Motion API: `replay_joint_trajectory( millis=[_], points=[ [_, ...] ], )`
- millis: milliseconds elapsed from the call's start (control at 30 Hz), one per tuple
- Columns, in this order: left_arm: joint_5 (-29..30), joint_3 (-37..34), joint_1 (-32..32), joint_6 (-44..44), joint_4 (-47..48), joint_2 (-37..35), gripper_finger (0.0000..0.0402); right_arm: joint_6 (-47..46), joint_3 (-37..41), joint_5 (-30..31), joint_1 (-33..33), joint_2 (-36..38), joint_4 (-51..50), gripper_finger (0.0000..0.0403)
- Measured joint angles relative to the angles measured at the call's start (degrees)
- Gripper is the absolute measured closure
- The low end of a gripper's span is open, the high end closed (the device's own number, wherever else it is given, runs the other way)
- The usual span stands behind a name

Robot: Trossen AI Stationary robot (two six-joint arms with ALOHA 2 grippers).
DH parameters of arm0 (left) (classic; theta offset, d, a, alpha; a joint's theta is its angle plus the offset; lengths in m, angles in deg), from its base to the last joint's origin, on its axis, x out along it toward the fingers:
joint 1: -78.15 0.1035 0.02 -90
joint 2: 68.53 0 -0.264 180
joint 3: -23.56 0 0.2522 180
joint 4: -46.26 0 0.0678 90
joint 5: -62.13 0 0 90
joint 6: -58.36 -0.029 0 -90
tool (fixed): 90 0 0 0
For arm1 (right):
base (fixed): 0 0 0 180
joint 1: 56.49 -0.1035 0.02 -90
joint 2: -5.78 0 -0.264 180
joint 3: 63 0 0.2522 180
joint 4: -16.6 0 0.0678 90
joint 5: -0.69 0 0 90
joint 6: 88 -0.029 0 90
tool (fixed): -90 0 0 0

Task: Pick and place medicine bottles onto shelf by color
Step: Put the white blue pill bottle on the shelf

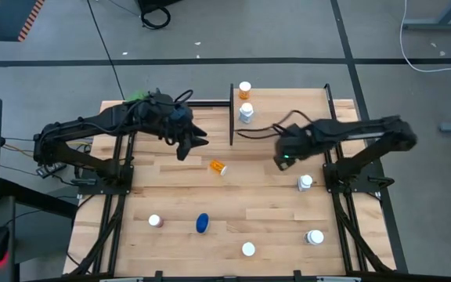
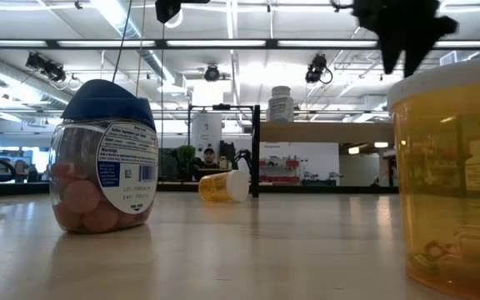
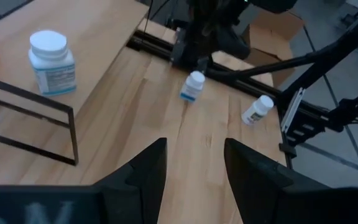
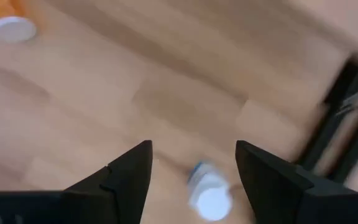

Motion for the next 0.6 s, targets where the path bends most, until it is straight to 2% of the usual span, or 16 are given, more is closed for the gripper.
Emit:
replay_joint_trajectory(
  millis=[167,367,600],
  points=[
    [0.0,0.0,0.0,0.57,0.16,-0.22,0.0234,-8.99,9.98,-3.6,-1.34,7.83,1.66,0.0157],
    [-0.07,0.0,0.0,0.74,0.12,-0.28,0.0234,-11.2,17.56,-13.33,-1.32,8.73,2.0,0.0117],
    [-0.04,0.0,0.0,1.44,-0.03,-0.41,0.0234,-13.35,20.0,-14.11,-1.33,8.48,2.23,0.0084]
  ],
)
